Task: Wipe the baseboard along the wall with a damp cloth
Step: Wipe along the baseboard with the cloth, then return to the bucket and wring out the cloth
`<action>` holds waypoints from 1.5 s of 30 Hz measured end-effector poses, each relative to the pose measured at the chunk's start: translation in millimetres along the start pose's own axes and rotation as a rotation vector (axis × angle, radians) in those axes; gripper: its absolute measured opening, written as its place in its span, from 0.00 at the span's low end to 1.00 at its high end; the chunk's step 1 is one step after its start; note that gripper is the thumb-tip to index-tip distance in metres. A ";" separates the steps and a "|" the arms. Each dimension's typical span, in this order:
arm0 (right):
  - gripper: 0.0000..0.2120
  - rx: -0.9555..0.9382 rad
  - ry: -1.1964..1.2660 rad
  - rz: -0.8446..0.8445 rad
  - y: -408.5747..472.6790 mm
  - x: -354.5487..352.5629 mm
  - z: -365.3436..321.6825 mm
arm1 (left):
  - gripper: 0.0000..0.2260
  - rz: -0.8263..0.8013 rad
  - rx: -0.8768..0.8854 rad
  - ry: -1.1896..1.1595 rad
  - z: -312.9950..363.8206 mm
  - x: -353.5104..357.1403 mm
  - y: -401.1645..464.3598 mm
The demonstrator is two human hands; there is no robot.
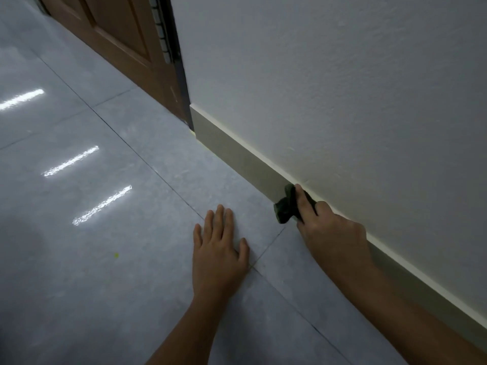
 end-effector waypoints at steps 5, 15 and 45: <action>0.27 -0.019 0.079 -0.021 -6.2 4.1 -2.6 | 0.32 -0.023 -0.003 -0.006 -0.1 -1.6 0.1; 0.12 0.604 1.050 -0.511 51.0 -64.3 -34.2 | 0.21 -0.546 -0.212 -1.197 8.1 -110.7 12.8; 0.15 0.870 1.455 -0.441 -31.6 -256.6 -371.4 | 0.12 0.369 -0.447 -0.925 -233.8 -421.8 -238.4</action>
Point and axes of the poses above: each hand's wrist, its own y-axis towards the middle knuckle, its own x-axis out of the palm, z = x × y, the point moved 6 cm from there along y, towards the middle knuckle, and after that the axes turned 9 degrees about y, right-handed, at the moved point
